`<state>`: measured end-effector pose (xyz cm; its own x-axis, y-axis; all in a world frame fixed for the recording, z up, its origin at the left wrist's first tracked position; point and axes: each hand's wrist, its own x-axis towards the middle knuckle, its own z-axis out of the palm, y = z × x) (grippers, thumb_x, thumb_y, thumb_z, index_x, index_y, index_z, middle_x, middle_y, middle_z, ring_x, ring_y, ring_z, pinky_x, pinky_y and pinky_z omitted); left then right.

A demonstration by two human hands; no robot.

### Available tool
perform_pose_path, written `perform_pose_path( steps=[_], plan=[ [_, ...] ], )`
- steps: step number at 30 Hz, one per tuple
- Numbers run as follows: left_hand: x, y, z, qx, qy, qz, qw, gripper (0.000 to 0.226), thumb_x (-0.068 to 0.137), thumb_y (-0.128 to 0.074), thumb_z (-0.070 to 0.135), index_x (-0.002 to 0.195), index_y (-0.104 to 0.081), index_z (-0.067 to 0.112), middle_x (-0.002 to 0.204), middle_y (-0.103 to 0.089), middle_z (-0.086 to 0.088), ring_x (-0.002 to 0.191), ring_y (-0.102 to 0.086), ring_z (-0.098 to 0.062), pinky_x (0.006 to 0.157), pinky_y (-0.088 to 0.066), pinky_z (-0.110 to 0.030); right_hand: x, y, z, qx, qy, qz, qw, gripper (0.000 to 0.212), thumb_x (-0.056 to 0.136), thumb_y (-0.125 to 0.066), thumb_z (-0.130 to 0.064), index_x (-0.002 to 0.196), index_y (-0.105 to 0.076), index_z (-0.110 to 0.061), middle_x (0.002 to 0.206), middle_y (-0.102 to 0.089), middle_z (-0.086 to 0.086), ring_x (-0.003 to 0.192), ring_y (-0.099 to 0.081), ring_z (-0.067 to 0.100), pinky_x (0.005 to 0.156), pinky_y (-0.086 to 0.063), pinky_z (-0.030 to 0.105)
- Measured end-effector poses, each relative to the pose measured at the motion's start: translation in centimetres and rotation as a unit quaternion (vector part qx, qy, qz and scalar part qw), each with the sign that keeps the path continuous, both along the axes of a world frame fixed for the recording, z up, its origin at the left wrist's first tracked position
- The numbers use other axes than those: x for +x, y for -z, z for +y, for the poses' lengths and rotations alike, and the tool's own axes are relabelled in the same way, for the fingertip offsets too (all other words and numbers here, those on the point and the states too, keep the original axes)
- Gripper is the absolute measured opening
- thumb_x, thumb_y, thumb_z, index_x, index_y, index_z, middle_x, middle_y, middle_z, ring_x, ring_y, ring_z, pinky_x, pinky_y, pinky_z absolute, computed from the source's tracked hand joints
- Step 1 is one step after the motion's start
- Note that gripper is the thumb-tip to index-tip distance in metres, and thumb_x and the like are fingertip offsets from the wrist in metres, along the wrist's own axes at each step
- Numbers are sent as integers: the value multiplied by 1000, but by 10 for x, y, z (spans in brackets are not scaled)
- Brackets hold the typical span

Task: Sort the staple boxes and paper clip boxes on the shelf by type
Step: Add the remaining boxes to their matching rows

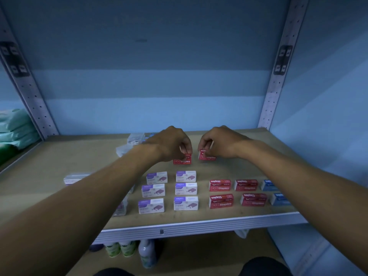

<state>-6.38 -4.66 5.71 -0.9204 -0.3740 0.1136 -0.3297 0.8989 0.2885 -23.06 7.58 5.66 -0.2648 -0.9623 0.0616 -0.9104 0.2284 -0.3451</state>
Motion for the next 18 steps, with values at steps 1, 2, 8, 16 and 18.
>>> perform_pose_path(
  steps=[1,2,8,16,18],
  plan=[
    [-4,-1,5,-3,3,0,1000,23,80,-77,13,97,-78,28,98,-73,12,90,-64,-4,76,-52,-19,-2,-2,5,1,6,1,1000,22,88,-67,-13,95,-77,-31,93,-69,-14,85,-63,1,74,-49,20],
    [-8,-3,10,-4,5,-1,1000,23,80,-77,13,97,-78,28,98,-73,12,91,-64,-4,77,-52,-21,-5,-4,10,2,12,2,1000,22,88,-68,-14,96,-77,-32,94,-69,-14,86,-63,2,76,-50,22],
    [-28,-2,41,-1,24,-8,1000,23,81,-74,10,99,-77,25,100,-73,8,87,-62,-3,71,-45,-11,-16,-7,41,18,31,12,999,21,89,-69,-15,95,-75,-34,93,-66,-17,85,-61,-1,75,-48,21],
    [-37,2,62,-11,40,-10,999,22,82,-74,11,101,-77,21,100,-73,6,91,-64,-6,73,-43,-12,-21,-4,68,26,26,33,999,21,87,-71,-13,99,-78,-29,92,-70,-13,90,-65,7,84,-55,28],
    [-39,3,66,-15,44,-12,999,21,82,-73,11,100,-78,21,99,-74,5,92,-65,-8,82,-50,-20,-21,-1,72,31,25,39,998,21,86,-72,-13,99,-79,-28,89,-69,-14,89,-65,7,83,-54,26]
  ],
)
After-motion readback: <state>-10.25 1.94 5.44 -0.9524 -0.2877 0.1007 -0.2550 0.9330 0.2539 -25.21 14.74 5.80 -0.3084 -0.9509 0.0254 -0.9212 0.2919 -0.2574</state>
